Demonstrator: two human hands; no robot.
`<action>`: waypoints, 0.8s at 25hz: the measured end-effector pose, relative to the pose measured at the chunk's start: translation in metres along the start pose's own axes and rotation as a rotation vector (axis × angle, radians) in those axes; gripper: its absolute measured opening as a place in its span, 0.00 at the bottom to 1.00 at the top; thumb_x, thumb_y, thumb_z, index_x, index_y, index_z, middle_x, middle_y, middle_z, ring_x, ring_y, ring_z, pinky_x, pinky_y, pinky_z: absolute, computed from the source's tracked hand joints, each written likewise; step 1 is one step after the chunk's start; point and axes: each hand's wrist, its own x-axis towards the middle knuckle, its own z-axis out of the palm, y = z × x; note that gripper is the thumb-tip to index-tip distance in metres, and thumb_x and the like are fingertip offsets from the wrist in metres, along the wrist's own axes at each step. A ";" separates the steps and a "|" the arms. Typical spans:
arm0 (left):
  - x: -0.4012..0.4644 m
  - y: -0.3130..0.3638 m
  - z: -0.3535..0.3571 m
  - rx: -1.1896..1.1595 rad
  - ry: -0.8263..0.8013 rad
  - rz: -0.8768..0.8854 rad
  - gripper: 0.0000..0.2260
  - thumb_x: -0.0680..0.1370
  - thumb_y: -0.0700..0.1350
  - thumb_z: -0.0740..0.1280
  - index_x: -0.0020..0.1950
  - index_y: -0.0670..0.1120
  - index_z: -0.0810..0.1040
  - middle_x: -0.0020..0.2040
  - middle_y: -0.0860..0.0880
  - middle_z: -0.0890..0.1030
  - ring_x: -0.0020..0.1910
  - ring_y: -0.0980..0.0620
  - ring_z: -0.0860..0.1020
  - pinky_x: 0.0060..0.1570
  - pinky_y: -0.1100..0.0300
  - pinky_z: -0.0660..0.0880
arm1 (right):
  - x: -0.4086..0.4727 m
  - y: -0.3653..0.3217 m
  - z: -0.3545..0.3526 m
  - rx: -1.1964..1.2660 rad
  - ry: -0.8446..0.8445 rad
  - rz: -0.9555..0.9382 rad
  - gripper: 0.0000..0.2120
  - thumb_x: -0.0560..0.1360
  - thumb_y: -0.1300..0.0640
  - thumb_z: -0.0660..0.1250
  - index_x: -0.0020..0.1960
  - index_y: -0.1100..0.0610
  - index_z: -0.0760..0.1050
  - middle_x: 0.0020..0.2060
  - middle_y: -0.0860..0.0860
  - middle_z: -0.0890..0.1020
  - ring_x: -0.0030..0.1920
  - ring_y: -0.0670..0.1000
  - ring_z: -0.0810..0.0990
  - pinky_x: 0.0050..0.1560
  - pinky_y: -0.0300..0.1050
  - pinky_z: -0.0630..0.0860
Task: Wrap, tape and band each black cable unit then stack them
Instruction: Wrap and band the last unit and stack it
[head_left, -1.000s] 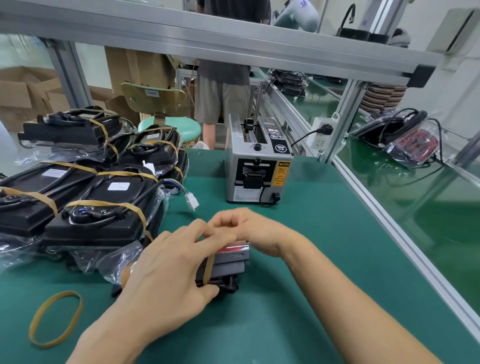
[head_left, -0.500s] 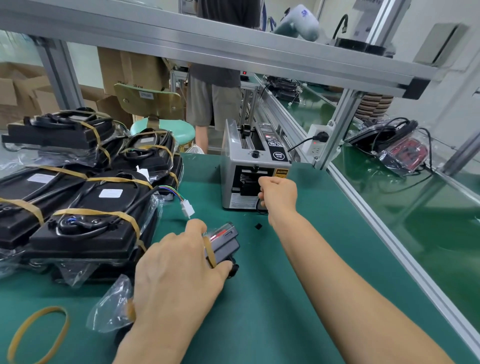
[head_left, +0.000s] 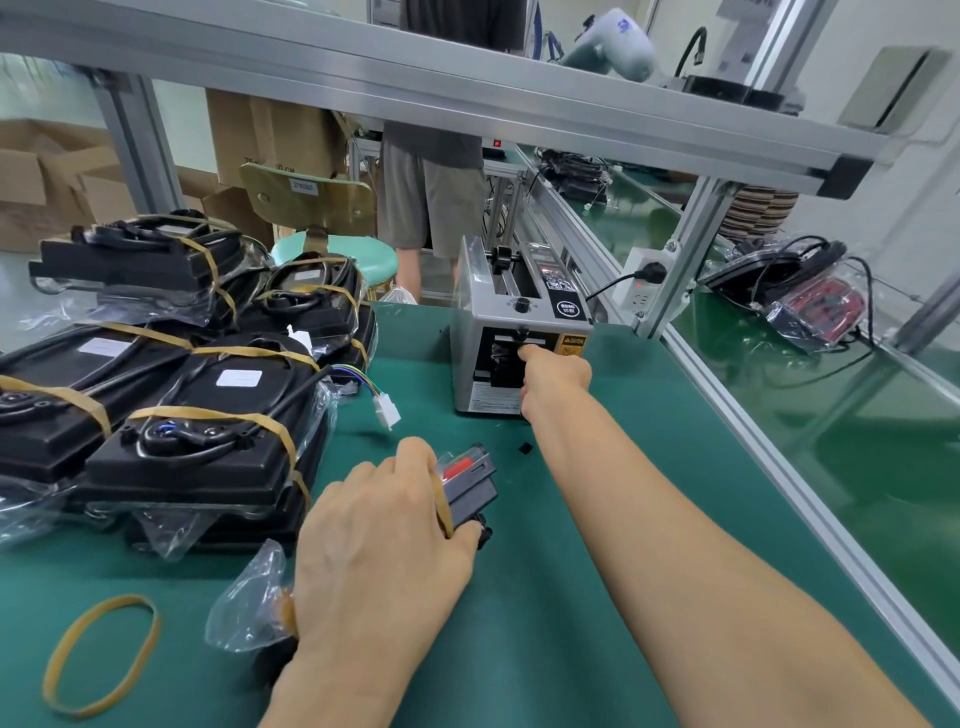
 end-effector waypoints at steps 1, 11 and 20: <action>0.000 0.000 0.001 0.003 0.008 -0.006 0.25 0.49 0.58 0.80 0.35 0.50 0.72 0.27 0.59 0.55 0.23 0.50 0.62 0.25 0.63 0.51 | -0.010 -0.002 -0.004 0.037 -0.020 0.030 0.10 0.74 0.62 0.69 0.40 0.58 0.68 0.31 0.51 0.69 0.27 0.48 0.64 0.19 0.36 0.62; -0.003 0.002 0.003 0.008 0.026 -0.064 0.22 0.55 0.57 0.79 0.40 0.52 0.73 0.31 0.55 0.76 0.30 0.48 0.75 0.31 0.60 0.60 | -0.108 0.043 -0.087 -0.195 -0.603 -0.261 0.12 0.74 0.60 0.69 0.32 0.53 0.79 0.50 0.44 0.79 0.39 0.33 0.76 0.46 0.28 0.69; -0.004 0.003 0.002 -0.022 -0.031 -0.123 0.20 0.61 0.60 0.76 0.43 0.55 0.71 0.36 0.55 0.76 0.36 0.49 0.76 0.35 0.58 0.58 | -0.114 0.045 -0.087 -0.249 -0.569 -0.310 0.06 0.73 0.60 0.69 0.40 0.59 0.83 0.55 0.49 0.76 0.48 0.31 0.74 0.51 0.31 0.65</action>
